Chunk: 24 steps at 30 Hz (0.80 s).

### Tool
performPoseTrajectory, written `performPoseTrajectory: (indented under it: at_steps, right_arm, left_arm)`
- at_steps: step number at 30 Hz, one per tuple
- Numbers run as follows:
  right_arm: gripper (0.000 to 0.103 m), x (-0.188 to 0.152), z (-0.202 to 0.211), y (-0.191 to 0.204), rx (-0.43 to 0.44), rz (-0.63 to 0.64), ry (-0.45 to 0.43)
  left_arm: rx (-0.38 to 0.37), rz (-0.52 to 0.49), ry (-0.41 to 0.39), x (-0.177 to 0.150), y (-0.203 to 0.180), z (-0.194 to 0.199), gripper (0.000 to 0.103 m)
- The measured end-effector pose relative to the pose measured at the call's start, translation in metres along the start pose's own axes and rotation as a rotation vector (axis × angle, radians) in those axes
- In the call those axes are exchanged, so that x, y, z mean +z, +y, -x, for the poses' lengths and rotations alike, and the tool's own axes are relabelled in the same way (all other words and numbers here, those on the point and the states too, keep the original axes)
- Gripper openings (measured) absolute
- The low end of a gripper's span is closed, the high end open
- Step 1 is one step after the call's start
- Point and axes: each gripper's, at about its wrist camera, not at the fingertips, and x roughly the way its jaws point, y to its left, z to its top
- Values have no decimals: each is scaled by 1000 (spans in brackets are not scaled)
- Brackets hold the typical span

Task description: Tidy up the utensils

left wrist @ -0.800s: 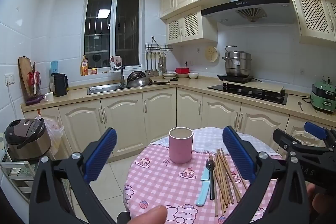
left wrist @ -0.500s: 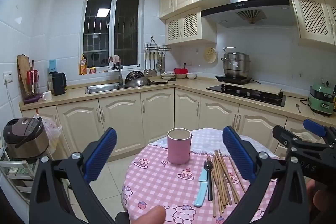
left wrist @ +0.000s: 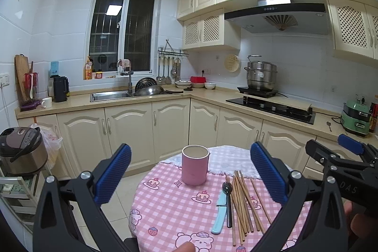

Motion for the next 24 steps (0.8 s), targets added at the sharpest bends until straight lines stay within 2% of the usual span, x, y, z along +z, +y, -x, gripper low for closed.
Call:
performPoseTrajectory:
  at_steps: [15,24]
  right_arm:
    - [98,6,-7,-1,8,11,6]
    - [98,6,-24,-3,23,13,35]
  left_arm:
    - [-13,-7,9,5,0,-10,99]
    - [5,-21,39,1,-1,-31,99]
